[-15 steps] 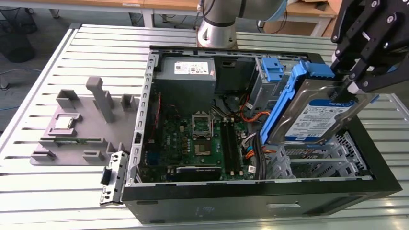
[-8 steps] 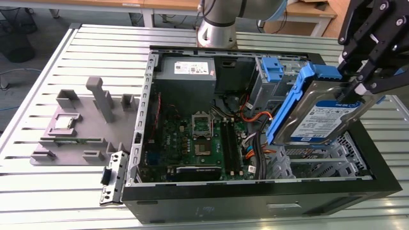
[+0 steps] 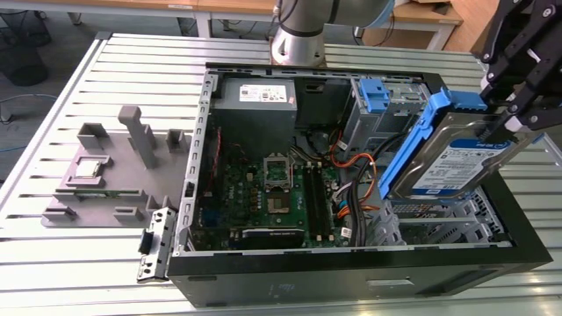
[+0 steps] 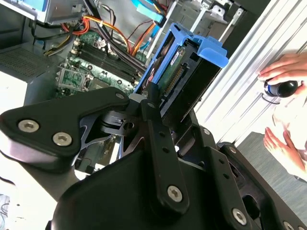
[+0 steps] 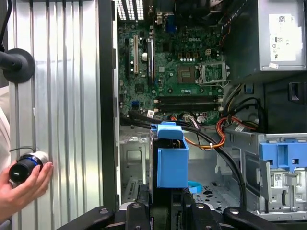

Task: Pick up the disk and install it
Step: 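Pick up the disk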

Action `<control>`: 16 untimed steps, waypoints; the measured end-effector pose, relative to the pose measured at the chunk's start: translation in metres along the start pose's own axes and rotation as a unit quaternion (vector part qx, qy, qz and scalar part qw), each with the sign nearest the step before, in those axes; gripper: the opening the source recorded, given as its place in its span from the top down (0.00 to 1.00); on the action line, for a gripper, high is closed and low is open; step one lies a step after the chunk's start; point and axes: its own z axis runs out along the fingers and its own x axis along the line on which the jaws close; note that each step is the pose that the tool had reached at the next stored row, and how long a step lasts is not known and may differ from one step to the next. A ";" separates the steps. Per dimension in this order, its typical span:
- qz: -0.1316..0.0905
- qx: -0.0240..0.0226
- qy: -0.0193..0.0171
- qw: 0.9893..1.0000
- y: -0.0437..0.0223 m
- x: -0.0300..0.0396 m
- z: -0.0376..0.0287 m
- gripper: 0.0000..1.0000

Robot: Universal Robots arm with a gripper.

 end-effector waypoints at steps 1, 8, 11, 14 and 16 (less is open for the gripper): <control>0.000 0.000 0.000 1.000 -0.0019 -0.0001 0.0001 0.65; -0.001 0.000 0.000 1.000 -0.0161 -0.0006 0.0009 0.65; -0.001 0.000 0.000 1.000 -0.0217 -0.0009 0.0010 0.65; -0.002 0.000 0.000 1.000 -0.0254 -0.0011 0.0010 0.65; -0.002 0.000 0.000 1.000 -0.0256 -0.0011 0.0010 0.65</control>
